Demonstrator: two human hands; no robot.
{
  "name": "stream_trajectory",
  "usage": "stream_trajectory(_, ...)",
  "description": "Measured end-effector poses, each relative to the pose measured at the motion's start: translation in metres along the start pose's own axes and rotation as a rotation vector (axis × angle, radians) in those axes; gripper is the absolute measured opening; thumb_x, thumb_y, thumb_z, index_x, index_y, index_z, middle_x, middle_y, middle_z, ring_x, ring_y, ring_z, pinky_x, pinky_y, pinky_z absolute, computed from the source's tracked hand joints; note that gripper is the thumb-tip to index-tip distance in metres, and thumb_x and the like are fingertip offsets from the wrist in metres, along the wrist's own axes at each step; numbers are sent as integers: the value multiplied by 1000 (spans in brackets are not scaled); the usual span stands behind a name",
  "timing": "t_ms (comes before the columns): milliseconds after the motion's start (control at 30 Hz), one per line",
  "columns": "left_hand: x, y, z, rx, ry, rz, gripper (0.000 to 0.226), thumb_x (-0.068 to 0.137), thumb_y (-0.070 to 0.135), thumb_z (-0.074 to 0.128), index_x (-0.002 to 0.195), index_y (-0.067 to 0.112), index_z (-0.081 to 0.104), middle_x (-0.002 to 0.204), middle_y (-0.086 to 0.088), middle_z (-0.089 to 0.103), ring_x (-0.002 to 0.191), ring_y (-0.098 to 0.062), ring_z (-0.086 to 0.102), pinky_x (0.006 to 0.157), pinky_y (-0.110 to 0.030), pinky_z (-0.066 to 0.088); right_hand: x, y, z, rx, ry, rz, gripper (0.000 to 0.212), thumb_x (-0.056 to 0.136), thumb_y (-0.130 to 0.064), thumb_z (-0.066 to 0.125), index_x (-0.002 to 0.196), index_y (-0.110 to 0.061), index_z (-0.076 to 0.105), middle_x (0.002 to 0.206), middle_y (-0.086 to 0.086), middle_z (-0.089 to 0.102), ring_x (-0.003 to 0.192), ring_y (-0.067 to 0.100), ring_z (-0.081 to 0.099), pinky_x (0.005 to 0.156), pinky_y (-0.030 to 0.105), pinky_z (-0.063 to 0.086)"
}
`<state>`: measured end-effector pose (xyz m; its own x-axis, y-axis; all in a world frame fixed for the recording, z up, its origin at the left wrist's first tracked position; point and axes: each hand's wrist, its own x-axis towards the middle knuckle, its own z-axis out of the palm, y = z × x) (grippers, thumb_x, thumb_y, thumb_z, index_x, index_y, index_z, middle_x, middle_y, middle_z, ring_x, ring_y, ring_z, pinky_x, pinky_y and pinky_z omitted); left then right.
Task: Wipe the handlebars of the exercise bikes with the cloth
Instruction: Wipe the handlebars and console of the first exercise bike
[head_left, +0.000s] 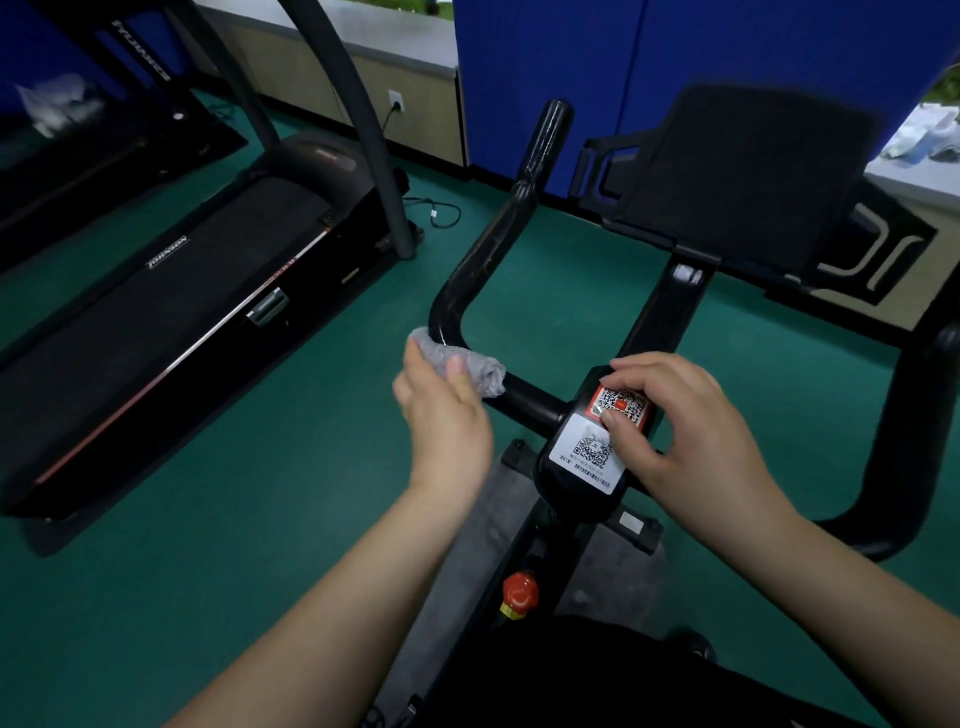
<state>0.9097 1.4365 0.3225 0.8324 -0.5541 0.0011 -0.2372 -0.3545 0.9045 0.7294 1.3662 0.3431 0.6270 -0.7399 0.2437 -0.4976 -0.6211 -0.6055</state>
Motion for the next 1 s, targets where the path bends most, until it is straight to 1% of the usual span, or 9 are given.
stream_trajectory(67, 3, 9, 8, 37, -46, -41, 53, 99, 28, 31, 146, 8, 15, 138, -17, 27, 112, -14, 32, 92, -16, 22, 1, 0, 0, 10, 1, 4, 22, 83, -22, 65, 105, -21, 64, 115, -9, 58, 107, 3, 44, 94, -2, 21)
stream_trajectory(167, 47, 23, 8, 222, -46, -57, 49, 98, 32, 37, 139, 6, 29, 131, -20, 35, 116, -31, 41, 95, -32, 32, 2, 0, 0, 20, 0, 5, 22, 83, -21, 66, 105, -21, 64, 113, -11, 57, 106, 2, 43, 94, -2, 21)
stream_trajectory(233, 79, 32, 9, 389, -127, 51, 45, 97, 32, 41, 135, 8, 36, 131, -19, 39, 119, -36, 42, 100, -38, 34, 2, 0, 0, 20, -1, -1, 22, 83, -22, 65, 105, -22, 64, 112, -11, 56, 105, 0, 42, 94, -1, 21)
stream_trajectory(300, 97, 41, 10, 490, -244, 159, 48, 97, 34, 39, 139, 11, 34, 135, -18, 37, 122, -36, 41, 101, -41, 33, 2, 1, 0, 21, -9, 4, 22, 84, -25, 64, 105, -23, 63, 112, -12, 55, 105, -1, 42, 94, -1, 21)
stream_trajectory(400, 98, 42, 3, 542, -335, 211, 51, 97, 36, 36, 143, 15, 26, 139, -19, 32, 127, -37, 35, 105, -43, 30, 1, 4, 0, 17, -20, 6, 22, 85, -25, 65, 107, -25, 62, 114, -13, 55, 108, 4, 45, 95, -1, 21)
stream_trajectory(500, 73, 27, -12, 583, -312, 277, 54, 94, 31, 44, 141, 20, 22, 138, -18, 29, 126, -36, 31, 105, -45, 28, 1, 5, 0, 36, -23, 20, 21, 85, -28, 64, 106, -26, 63, 114, -14, 55, 109, 3, 44, 94, -1, 21)
stream_trajectory(600, 73, 27, -15, 600, -288, 229, 69, 91, 33, 53, 146, 17, 15, 142, -15, 24, 130, -33, 25, 109, -43, 24, 2, 4, -1, 49, -16, 15, 23, 83, -34, 60, 105, -26, 63, 114, -15, 56, 109, 3, 46, 95, 0, 22)
stream_trajectory(800, 134, 72, 43, 671, -350, 202, 65, 87, 32, 61, 138, 4, 31, 140, -19, 31, 128, -36, 37, 103, -40, 33, 4, 5, 2, 33, -25, 16, 25, 83, -40, 54, 105, -30, 61, 114, -18, 54, 109, 3, 46, 95, 1, 22)
stream_trajectory(1000, 140, 80, 46, 627, -424, 212, 61, 91, 32, 56, 139, 4, 30, 139, -23, 33, 124, -37, 42, 103, -40, 37, 1, 4, 0, 17, -24, 12, 31, 83, -43, 51, 107, -28, 62, 116, -18, 54, 110, -1, 44, 97, 1, 21)
